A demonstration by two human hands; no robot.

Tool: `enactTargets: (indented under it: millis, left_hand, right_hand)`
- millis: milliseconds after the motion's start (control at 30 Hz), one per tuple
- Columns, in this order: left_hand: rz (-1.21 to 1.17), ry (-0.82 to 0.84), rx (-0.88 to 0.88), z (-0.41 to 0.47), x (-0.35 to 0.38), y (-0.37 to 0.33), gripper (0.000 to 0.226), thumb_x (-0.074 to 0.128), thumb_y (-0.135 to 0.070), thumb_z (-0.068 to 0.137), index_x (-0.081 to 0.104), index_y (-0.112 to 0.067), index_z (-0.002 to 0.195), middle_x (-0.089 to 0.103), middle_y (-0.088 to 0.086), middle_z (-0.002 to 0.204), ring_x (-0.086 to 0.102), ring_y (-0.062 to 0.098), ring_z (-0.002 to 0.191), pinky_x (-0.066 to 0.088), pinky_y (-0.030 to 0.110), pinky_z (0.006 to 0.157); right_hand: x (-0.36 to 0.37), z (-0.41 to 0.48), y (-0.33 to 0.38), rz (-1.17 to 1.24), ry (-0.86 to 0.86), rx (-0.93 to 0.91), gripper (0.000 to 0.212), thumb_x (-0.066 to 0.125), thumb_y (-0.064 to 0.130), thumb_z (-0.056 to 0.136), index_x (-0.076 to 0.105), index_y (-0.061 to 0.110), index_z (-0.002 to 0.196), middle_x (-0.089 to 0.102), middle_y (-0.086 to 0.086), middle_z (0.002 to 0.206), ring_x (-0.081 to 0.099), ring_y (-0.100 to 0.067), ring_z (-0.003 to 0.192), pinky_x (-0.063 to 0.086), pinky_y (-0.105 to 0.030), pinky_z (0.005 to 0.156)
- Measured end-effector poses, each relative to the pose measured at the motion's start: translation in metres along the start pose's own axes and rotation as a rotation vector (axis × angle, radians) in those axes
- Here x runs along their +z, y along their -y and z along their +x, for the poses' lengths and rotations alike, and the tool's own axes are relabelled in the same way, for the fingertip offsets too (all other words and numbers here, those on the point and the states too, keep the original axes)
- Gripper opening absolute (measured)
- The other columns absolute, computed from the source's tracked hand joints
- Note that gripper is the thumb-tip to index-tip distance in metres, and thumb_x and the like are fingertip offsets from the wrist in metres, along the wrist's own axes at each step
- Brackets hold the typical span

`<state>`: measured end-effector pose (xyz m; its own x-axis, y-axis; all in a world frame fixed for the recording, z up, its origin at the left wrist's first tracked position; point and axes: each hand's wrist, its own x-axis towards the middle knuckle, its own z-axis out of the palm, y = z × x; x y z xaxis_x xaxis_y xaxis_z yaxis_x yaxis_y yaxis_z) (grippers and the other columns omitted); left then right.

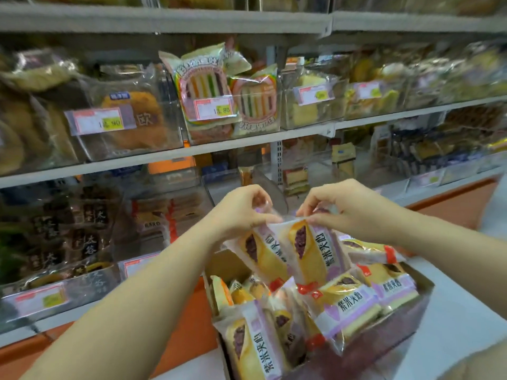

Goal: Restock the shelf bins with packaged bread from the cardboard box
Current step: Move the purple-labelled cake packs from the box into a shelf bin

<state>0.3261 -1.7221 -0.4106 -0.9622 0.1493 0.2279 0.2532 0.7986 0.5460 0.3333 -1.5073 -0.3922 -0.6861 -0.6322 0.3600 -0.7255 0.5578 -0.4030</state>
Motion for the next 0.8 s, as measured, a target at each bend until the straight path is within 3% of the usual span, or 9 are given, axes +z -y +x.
enactTargets:
  millis: [100, 200, 333, 567, 700, 800]
  left_hand:
    - [0.039, 0.024, 0.062, 0.022, 0.021, -0.012, 0.021, 0.074, -0.022, 0.081, 0.057, -0.023, 0.093, 0.052, -0.015, 0.086, 0.051, 0.009, 0.082, 0.035, 0.010, 0.057]
    - [-0.033, 0.070, 0.074, 0.038, 0.038, -0.016, 0.026, 0.077, -0.026, 0.078, 0.051, -0.022, 0.080, 0.052, -0.010, 0.079, 0.047, 0.008, 0.070, 0.034, 0.016, 0.055]
    - [-0.114, 0.188, 0.077, 0.046, 0.061, -0.018, 0.032, 0.081, -0.026, 0.074, 0.049, -0.023, 0.072, 0.051, -0.010, 0.071, 0.044, 0.004, 0.062, 0.035, 0.010, 0.052]
    - [-0.247, 0.323, -0.004, 0.052, 0.071, -0.027, 0.027, 0.079, -0.034, 0.074, 0.057, -0.021, 0.072, 0.056, -0.007, 0.073, 0.048, 0.006, 0.067, 0.039, 0.021, 0.066]
    - [-0.386, 0.426, -0.047, 0.051, 0.068, -0.025, 0.018, 0.077, -0.031, 0.077, 0.067, -0.017, 0.074, 0.066, -0.003, 0.079, 0.058, 0.010, 0.081, 0.042, 0.024, 0.080]
    - [-0.499, 0.548, -0.090, 0.047, 0.065, -0.023, 0.025, 0.076, -0.039, 0.074, 0.073, -0.016, 0.084, 0.065, 0.006, 0.094, 0.050, 0.021, 0.092, 0.036, 0.036, 0.086]
  right_hand:
    - [0.008, -0.006, -0.015, -0.081, -0.074, -0.005, 0.030, 0.069, 0.011, 0.084, 0.053, 0.036, 0.075, 0.070, 0.005, 0.095, 0.062, -0.006, 0.089, 0.045, -0.012, 0.079]
    - [0.014, -0.021, -0.041, -0.061, -0.158, -0.014, 0.031, 0.071, 0.007, 0.082, 0.056, 0.034, 0.078, 0.067, 0.011, 0.095, 0.058, -0.008, 0.095, 0.045, -0.013, 0.078]
    - [0.022, -0.041, -0.070, -0.134, -0.156, -0.038, 0.017, 0.072, 0.008, 0.081, 0.063, 0.022, 0.079, 0.063, 0.014, 0.100, 0.055, -0.010, 0.101, 0.047, -0.021, 0.081]
    - [0.021, -0.048, -0.079, -0.121, -0.074, 0.019, 0.012, 0.066, 0.019, 0.087, 0.063, 0.028, 0.080, 0.050, 0.012, 0.123, 0.040, 0.003, 0.112, 0.032, 0.002, 0.084]
    - [0.022, -0.047, -0.076, -0.082, -0.036, 0.043, 0.019, 0.066, 0.020, 0.087, 0.058, 0.034, 0.079, 0.048, 0.010, 0.130, 0.043, 0.002, 0.114, 0.033, 0.001, 0.084]
    - [0.024, -0.045, -0.070, -0.078, -0.023, 0.034, 0.013, 0.067, 0.022, 0.087, 0.061, 0.031, 0.080, 0.045, 0.011, 0.135, 0.047, -0.002, 0.117, 0.037, -0.003, 0.087]
